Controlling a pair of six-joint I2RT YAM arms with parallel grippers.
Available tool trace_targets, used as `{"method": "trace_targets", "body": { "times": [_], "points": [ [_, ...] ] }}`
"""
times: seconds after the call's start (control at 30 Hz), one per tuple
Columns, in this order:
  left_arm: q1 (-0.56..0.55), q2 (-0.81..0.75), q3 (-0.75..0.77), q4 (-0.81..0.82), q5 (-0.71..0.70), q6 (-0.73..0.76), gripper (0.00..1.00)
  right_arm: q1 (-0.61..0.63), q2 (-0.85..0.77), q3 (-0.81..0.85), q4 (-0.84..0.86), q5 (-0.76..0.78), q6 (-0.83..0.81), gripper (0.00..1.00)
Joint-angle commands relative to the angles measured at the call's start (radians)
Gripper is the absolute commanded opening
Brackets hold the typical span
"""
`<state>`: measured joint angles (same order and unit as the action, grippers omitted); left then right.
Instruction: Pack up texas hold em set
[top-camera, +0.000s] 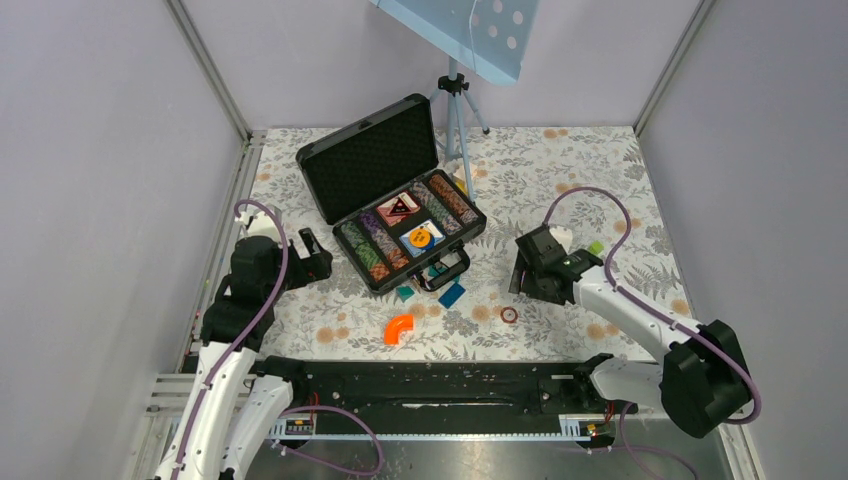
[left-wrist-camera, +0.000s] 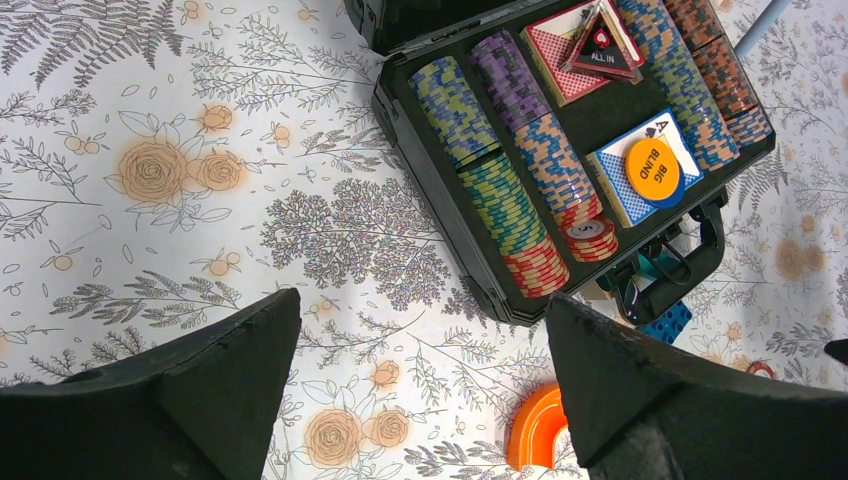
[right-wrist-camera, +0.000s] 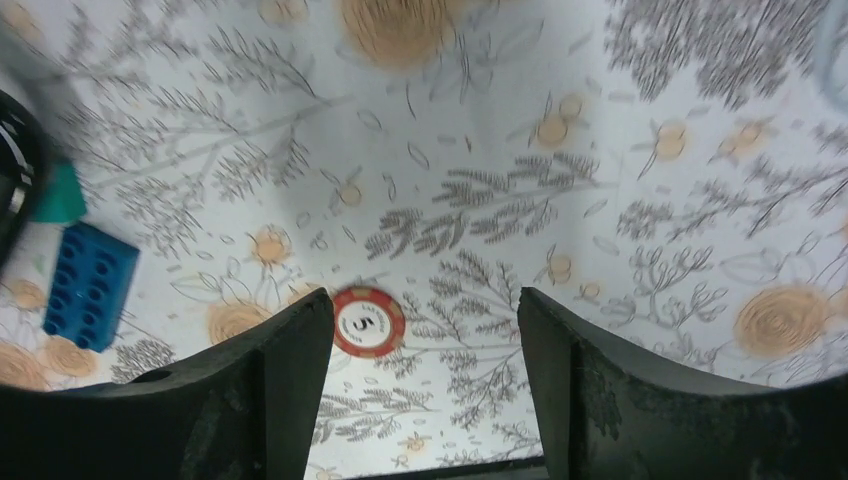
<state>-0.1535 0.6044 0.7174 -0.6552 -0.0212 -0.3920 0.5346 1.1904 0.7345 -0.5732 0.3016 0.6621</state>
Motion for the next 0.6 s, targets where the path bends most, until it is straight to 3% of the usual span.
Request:
{"method": "trace_targets", "body": {
  "times": [0.0, 0.33, 0.57],
  "points": [
    [0.003, 0.005, -0.001, 0.049, 0.017, 0.010, 0.93, 0.001, 0.018, -0.029, -0.007, -0.084, 0.115, 0.75],
    [0.004, 0.007, -0.002, 0.051, 0.017, 0.010, 0.93, 0.001, 0.096, -0.082, 0.070, -0.179, 0.138, 0.77],
    [0.003, 0.008, -0.004, 0.052, 0.042, 0.010, 0.93, 0.012, 0.151, -0.084, 0.100, -0.190, 0.157, 0.73]
  ]
}}
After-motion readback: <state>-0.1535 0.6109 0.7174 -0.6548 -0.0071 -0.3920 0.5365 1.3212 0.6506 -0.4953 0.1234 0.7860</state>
